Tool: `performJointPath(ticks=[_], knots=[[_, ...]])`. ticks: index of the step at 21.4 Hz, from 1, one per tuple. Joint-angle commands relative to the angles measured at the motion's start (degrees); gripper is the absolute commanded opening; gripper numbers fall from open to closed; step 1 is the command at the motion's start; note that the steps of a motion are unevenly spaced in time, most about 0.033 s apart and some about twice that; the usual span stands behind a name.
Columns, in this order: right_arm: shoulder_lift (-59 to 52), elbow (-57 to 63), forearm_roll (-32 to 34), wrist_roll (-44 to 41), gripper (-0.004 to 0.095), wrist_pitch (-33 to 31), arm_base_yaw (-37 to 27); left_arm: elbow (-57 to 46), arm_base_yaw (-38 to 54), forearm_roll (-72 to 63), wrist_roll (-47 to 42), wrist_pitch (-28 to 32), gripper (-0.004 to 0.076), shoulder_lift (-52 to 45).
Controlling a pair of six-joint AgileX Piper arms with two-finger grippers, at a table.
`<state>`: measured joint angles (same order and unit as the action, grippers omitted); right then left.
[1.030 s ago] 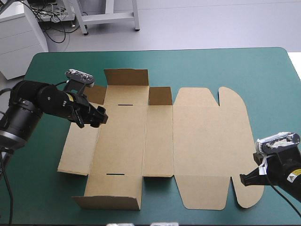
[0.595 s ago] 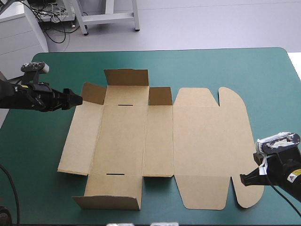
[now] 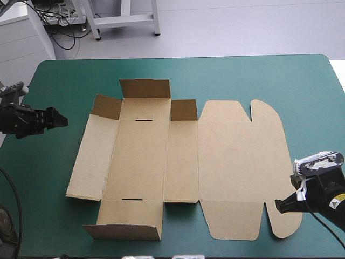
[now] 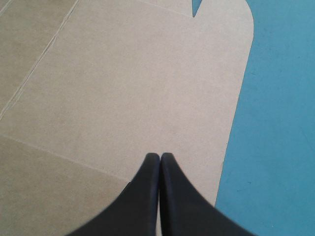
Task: Fold the box
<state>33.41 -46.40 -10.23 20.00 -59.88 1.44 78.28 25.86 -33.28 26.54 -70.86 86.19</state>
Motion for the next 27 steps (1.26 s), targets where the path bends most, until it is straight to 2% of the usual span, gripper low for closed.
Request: performJointPath(ticks=[1,9,19,27], knots=[[0.15,-1.29,-0.58,0.72,-0.0023,3.38,-0.39,-3.86,0.21,-4.64,3.25,-3.72,0.0601,1.95],[0.15,-1.29,-2.38,2.21,-0.0023,3.27,-0.39,-15.22,0.21,-6.4,8.2,-4.0,0.0601,5.63],[0.15,-1.29,-2.91,2.63,-0.0023,3.14,-0.39,-22.61,0.11,-8.47,10.56,-4.0,0.0601,5.63],[0.15,-1.29,-2.71,2.63,-0.0023,3.14,-0.39,-25.26,-4.92,-9.15,12.89,-4.0,0.0591,5.63]])
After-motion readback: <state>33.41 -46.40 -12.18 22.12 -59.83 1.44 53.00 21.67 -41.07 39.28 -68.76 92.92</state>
